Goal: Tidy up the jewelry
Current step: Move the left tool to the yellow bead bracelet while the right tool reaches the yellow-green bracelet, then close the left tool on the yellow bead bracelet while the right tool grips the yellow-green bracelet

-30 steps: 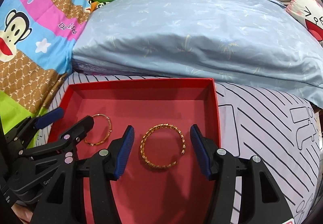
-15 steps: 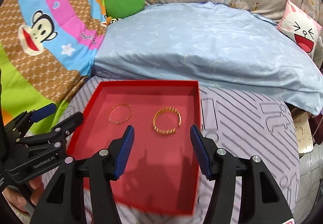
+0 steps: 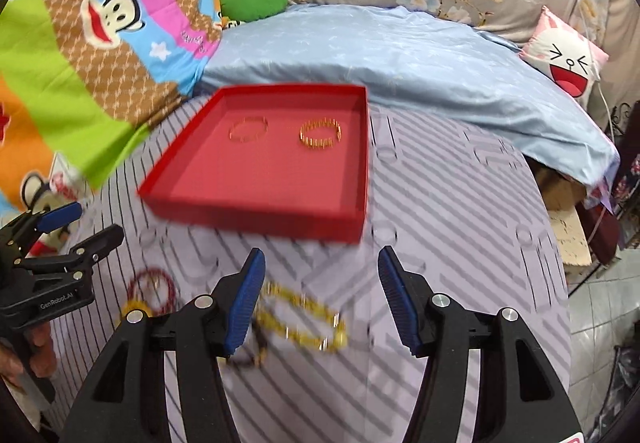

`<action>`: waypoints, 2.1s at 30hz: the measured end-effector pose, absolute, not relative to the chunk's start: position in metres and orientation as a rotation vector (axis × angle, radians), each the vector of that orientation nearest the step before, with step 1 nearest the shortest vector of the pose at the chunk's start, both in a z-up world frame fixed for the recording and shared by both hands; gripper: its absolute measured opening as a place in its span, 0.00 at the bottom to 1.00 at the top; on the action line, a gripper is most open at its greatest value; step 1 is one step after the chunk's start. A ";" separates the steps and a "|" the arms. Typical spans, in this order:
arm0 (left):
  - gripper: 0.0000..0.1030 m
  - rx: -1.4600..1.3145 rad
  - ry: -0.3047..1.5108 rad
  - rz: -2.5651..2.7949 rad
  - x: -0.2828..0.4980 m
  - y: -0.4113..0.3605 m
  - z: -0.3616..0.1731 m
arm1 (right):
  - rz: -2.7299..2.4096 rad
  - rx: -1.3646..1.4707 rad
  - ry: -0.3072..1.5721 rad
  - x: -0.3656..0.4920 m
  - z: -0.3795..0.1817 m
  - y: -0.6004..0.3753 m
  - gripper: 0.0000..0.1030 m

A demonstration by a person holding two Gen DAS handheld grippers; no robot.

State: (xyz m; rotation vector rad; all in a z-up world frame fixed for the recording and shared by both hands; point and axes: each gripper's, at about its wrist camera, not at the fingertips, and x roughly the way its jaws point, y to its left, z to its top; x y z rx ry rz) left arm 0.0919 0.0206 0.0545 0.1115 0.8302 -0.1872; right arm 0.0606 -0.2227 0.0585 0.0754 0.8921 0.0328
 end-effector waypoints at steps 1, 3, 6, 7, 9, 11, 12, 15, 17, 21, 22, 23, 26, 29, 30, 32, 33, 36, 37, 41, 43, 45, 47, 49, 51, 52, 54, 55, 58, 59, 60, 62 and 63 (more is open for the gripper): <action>0.79 0.107 0.836 -0.184 0.086 0.023 0.050 | 0.032 0.079 0.899 0.053 0.054 -0.220 0.56; 0.79 0.093 0.852 -0.178 0.072 0.028 0.039 | 0.022 0.077 0.910 0.039 0.044 -0.215 0.56; 0.79 0.077 0.870 -0.173 0.057 0.033 0.026 | 0.019 0.077 0.925 0.023 0.033 -0.209 0.56; 0.79 0.081 0.873 -0.173 0.052 0.034 0.022 | 0.020 0.081 0.929 0.018 0.030 -0.208 0.56; 0.79 0.089 0.882 -0.178 0.046 0.035 0.014 | 0.024 0.098 0.940 0.010 0.024 -0.206 0.56; 0.79 0.101 0.892 -0.171 0.041 0.034 0.006 | 0.025 0.118 0.953 0.005 0.018 -0.207 0.56; 0.78 0.101 0.896 -0.171 0.041 0.034 0.004 | 0.025 0.127 0.957 0.004 0.017 -0.207 0.56; 0.77 0.079 0.912 -0.171 0.042 0.035 -0.002 | 0.023 0.149 0.966 -0.001 0.012 -0.208 0.56; 0.73 0.059 0.924 -0.175 0.043 0.035 -0.006 | 0.020 0.156 0.969 -0.002 0.010 -0.209 0.56; 0.66 0.059 0.915 -0.171 0.044 0.032 -0.007 | 0.015 0.158 0.968 -0.001 0.008 -0.210 0.56; 0.65 0.061 0.913 -0.174 0.044 0.031 -0.007 | 0.013 0.158 0.968 0.000 0.008 -0.210 0.56; 0.64 0.066 0.909 -0.177 0.044 0.030 -0.007 | 0.013 0.158 0.969 0.001 0.007 -0.211 0.56; 0.57 0.079 0.901 -0.190 0.042 0.025 -0.007 | 0.010 0.168 0.971 0.004 0.005 -0.213 0.56; 0.48 0.085 0.895 -0.206 0.041 0.022 -0.006 | 0.006 0.179 0.971 0.005 0.003 -0.215 0.56; 0.46 0.087 0.893 -0.209 0.040 0.021 -0.006 | 0.005 0.179 0.971 0.006 0.003 -0.215 0.56; 0.41 0.089 0.889 -0.212 0.040 0.020 -0.005 | 0.001 0.179 0.969 0.007 0.003 -0.216 0.56; 0.35 0.087 0.888 -0.215 0.040 0.020 -0.005 | 0.000 0.180 0.968 0.008 0.003 -0.217 0.56; 0.21 0.067 0.890 -0.215 0.042 0.023 -0.004 | -0.007 0.179 0.959 0.013 0.004 -0.220 0.56; 0.16 0.058 0.890 -0.211 0.042 0.025 -0.004 | -0.010 0.178 0.955 0.016 0.005 -0.222 0.56; 0.11 0.030 0.885 -0.204 0.043 0.032 -0.005 | -0.017 0.192 0.943 0.029 0.006 -0.229 0.56; 0.11 0.035 0.881 -0.201 0.043 0.031 -0.005 | -0.023 0.196 0.942 0.038 0.004 -0.232 0.56; 0.11 0.038 0.880 -0.199 0.043 0.031 -0.005 | -0.031 0.197 0.943 0.047 0.002 -0.233 0.55; 0.11 0.032 0.880 -0.202 0.043 0.032 -0.005 | -0.034 0.199 0.947 0.053 -0.001 -0.233 0.53; 0.11 0.028 0.881 -0.204 0.043 0.033 -0.005 | -0.035 0.199 0.949 0.057 -0.004 -0.233 0.52; 0.11 0.029 0.881 -0.204 0.043 0.033 -0.005 | -0.034 0.193 0.954 0.061 -0.008 -0.232 0.48; 0.11 0.029 0.881 -0.204 0.043 0.033 -0.005 | -0.034 0.191 0.959 0.064 -0.010 -0.232 0.48; 0.11 0.029 0.881 -0.204 0.043 0.033 -0.005 | -0.030 0.191 0.961 0.067 -0.014 -0.232 0.48; 0.11 0.030 0.881 -0.204 0.043 0.033 -0.005 | -0.030 0.188 0.963 0.068 -0.015 -0.231 0.48; 0.11 0.029 0.881 -0.204 0.043 0.032 -0.005 | -0.034 0.163 0.955 0.069 -0.017 -0.229 0.47; 0.11 0.029 0.881 -0.203 0.043 0.032 -0.005 | -0.038 0.147 0.954 0.070 -0.017 -0.227 0.46; 0.11 0.029 0.881 -0.203 0.043 0.032 -0.005 | -0.039 0.137 0.953 0.070 -0.016 -0.227 0.44; 0.11 0.027 0.881 -0.204 0.043 0.032 -0.005 | -0.047 0.116 0.950 0.070 -0.017 -0.224 0.39; 0.11 0.026 0.881 -0.204 0.043 0.032 -0.006 | -0.048 0.110 0.947 0.069 -0.017 -0.223 0.35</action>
